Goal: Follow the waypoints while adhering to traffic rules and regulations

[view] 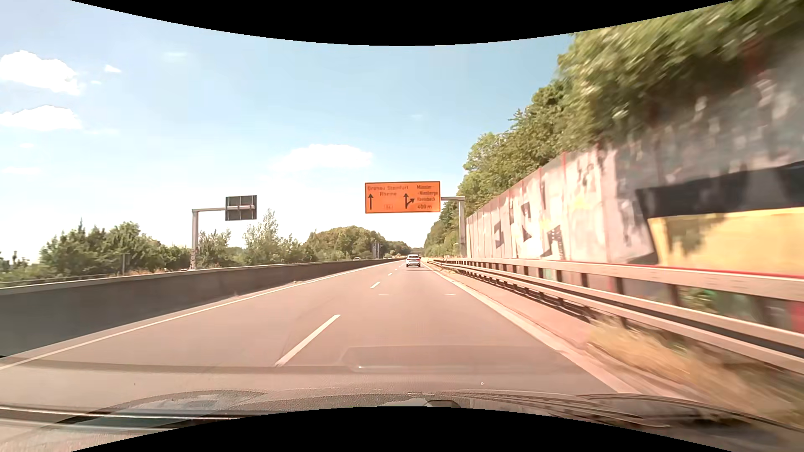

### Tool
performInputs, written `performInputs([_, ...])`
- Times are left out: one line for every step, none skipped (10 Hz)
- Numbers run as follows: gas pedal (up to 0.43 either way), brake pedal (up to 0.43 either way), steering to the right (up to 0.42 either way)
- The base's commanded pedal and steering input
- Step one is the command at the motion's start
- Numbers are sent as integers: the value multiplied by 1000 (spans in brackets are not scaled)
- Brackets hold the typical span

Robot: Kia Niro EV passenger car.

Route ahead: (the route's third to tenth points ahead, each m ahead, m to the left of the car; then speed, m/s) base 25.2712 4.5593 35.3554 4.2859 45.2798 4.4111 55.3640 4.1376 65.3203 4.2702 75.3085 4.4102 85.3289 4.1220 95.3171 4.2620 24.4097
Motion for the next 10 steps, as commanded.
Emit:
performInputs([370,0,-2])
performInputs([370,0,-2])
performInputs([370,0,-1])
performInputs([370,0,-2])
performInputs([370,0,-2])
performInputs([370,0,-2])
performInputs([358,0,-2])
performInputs([358,0,-2])
performInputs([358,0,-1])
performInputs([358,0,-1])
